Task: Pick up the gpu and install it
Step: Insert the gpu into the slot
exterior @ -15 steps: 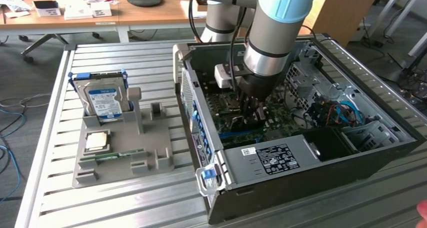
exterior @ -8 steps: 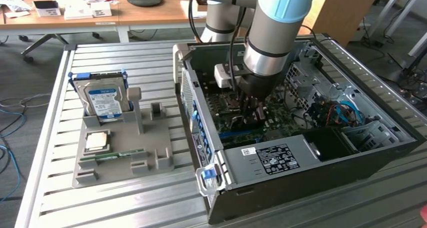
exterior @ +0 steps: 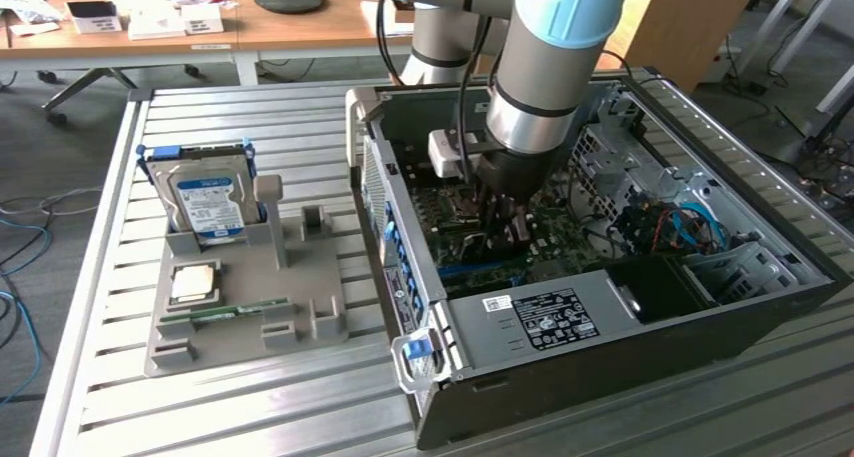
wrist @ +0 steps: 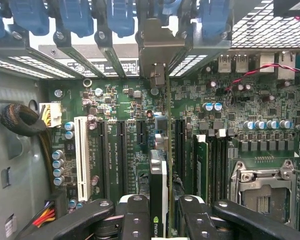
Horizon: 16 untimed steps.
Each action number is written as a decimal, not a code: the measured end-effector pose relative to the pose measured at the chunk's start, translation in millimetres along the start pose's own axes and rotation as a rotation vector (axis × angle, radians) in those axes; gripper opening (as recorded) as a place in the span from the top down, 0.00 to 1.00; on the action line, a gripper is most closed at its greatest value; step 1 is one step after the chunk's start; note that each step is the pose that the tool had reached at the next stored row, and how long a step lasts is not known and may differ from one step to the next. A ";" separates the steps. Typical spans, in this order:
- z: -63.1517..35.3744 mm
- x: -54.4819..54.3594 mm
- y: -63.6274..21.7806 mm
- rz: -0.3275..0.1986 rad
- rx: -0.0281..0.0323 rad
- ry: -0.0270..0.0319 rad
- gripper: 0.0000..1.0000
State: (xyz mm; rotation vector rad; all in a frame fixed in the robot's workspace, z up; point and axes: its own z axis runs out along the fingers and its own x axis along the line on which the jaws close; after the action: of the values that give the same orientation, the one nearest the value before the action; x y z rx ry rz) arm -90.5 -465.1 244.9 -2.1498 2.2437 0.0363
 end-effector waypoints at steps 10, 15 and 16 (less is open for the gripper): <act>1.8 0.1 2.4 0.000 0.0000 -0.0002 0.73; 3.2 0.2 2.7 0.000 0.0001 -0.0001 0.73; 3.2 0.2 2.7 0.000 0.0000 -0.0002 0.73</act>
State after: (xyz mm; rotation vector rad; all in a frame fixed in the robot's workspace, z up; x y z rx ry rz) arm -93.2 -465.0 241.7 -2.1496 2.2437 0.0366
